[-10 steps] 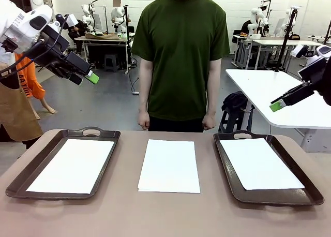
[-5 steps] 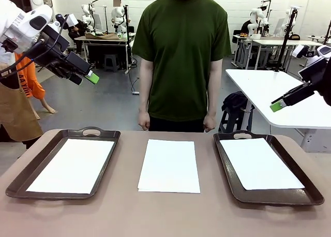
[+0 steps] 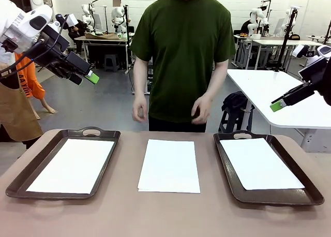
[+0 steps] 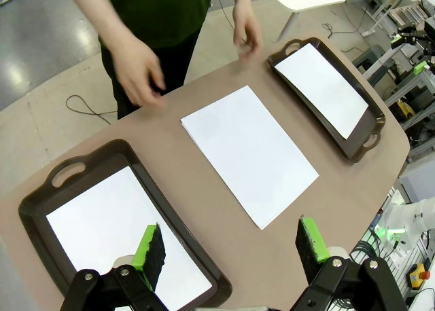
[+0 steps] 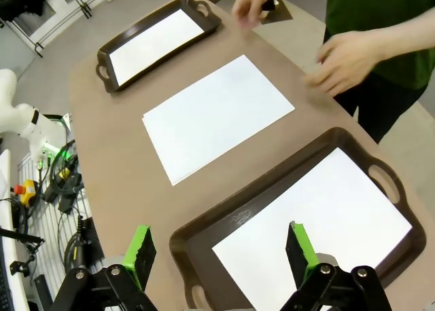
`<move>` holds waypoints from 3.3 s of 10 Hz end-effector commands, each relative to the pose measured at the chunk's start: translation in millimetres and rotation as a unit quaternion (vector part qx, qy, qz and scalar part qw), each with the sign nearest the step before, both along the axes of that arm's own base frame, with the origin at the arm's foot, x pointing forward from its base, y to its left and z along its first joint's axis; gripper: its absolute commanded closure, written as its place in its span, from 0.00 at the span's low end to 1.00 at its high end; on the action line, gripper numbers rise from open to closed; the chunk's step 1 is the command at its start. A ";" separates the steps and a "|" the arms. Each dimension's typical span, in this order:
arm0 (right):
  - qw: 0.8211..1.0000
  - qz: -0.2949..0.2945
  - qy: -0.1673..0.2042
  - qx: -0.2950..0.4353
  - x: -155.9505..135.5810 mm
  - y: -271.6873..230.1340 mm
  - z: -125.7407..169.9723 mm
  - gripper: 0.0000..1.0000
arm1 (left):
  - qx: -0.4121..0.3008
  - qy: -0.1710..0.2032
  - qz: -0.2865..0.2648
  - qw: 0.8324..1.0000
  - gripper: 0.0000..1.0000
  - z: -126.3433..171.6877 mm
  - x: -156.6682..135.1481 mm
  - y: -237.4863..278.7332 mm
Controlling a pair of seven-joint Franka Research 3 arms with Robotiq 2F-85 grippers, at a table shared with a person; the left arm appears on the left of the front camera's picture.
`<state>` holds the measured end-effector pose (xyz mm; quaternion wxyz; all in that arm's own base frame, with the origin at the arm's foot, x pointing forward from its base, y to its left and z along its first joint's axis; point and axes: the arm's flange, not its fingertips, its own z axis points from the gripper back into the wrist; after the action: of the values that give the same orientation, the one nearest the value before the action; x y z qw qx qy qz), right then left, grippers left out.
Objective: Sort the A4 documents.
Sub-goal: Receive the A4 Paper.
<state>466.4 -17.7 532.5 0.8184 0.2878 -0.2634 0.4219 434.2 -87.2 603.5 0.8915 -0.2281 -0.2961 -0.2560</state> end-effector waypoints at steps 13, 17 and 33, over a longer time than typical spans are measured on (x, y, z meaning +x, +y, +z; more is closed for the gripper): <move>1.000 0.002 0.000 0.000 0.0 1.1 0.5 0.00 | -0.001 -0.005 -0.005 1.000 0.00 -0.3 0.2 1.2; 1.000 0.002 0.000 0.000 0.0 1.1 0.5 0.00 | -0.001 -0.005 -0.005 1.000 0.00 -0.3 0.2 1.2; 1.000 0.002 0.000 0.000 0.0 1.1 0.5 0.00 | -0.001 -0.005 -0.005 1.000 0.00 -0.3 0.2 1.2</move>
<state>466.3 -17.7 532.5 0.8184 0.2877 -0.2635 0.4220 434.2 -87.2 603.5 0.8915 -0.2281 -0.2961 -0.2560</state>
